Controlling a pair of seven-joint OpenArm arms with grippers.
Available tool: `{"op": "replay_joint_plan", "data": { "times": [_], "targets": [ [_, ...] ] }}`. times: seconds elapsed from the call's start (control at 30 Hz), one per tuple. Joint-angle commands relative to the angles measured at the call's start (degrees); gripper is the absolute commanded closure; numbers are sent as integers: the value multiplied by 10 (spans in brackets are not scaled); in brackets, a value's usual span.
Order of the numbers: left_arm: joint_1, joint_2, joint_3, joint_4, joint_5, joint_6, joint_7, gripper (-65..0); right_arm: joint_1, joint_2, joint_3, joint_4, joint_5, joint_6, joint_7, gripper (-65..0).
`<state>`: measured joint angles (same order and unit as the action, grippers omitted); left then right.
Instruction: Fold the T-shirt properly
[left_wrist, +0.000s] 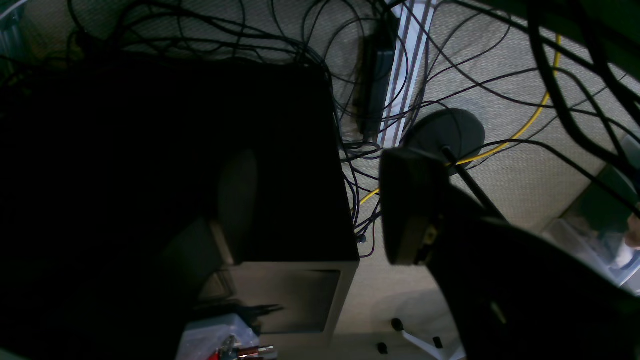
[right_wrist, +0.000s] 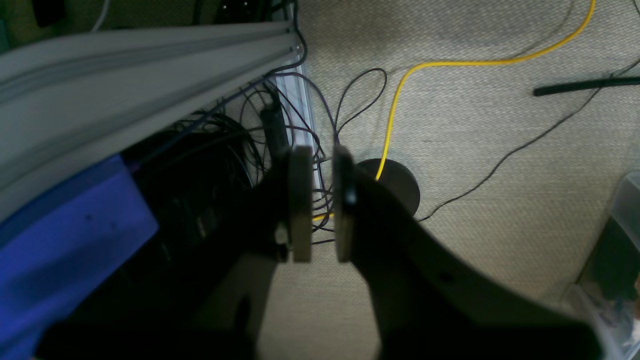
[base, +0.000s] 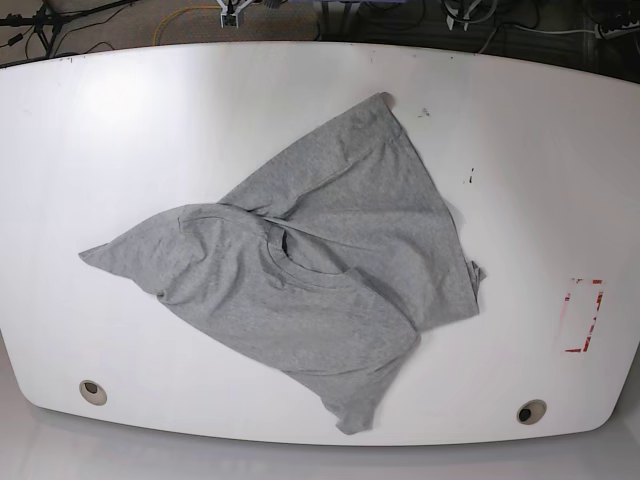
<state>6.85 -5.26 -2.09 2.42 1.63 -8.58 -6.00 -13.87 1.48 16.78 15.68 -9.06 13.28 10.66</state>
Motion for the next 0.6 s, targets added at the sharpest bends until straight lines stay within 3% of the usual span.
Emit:
{"op": "replay_joint_plan", "data": {
  "times": [0.0, 0.57],
  "targets": [
    [14, -1, -1, 19, -2, 3, -22, -354, -22, 3, 3, 20, 2, 5, 0, -64],
    [73, -7, -4, 130, -7, 2, -12, -350, -76, -4, 1, 96, 2, 3, 0, -67]
  ]
}}
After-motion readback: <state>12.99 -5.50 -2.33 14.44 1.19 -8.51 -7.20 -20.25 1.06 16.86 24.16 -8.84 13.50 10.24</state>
